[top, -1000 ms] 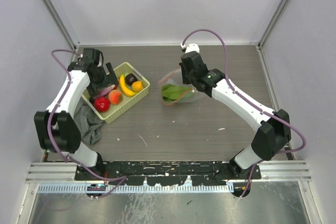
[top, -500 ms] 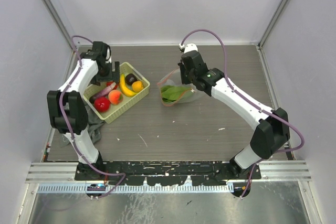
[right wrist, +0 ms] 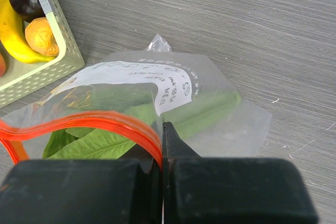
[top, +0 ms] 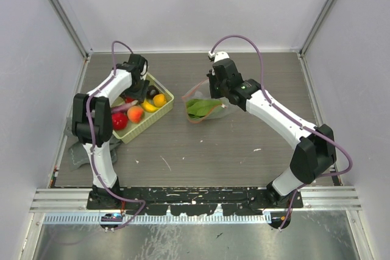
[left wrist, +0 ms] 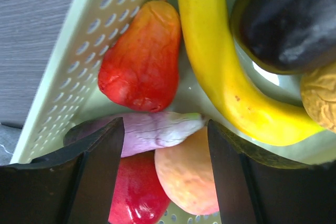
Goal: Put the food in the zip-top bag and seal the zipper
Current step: Pick up the fake fruit from the bin.
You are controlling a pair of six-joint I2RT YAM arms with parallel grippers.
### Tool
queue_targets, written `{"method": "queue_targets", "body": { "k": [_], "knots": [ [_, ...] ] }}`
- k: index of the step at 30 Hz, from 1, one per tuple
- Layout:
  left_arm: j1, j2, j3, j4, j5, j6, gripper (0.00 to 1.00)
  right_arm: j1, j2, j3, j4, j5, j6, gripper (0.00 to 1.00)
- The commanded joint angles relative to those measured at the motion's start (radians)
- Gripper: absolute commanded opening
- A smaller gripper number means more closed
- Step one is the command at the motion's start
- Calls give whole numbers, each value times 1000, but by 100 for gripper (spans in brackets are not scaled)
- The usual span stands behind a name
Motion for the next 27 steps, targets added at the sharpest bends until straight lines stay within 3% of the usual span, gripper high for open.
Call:
{"method": "queue_targets", "body": {
  "k": [1, 4, 15, 20, 27],
  "knots": [
    [-2, -4, 38, 78, -72, 24, 61, -7, -15, 4, 63, -43, 2, 4],
    [-5, 11, 36, 74, -86, 26, 57, -9, -12, 2, 64, -49, 2, 4],
    [-39, 47, 22, 46, -113, 47, 56, -14, -14, -6, 72, -75, 8, 4],
    [-39, 83, 26, 42, -130, 42, 47, -18, -17, -8, 75, -84, 7, 4],
    [-40, 79, 16, 12, -85, 70, 50, -22, -19, -12, 77, -98, 9, 4]
  ]
}}
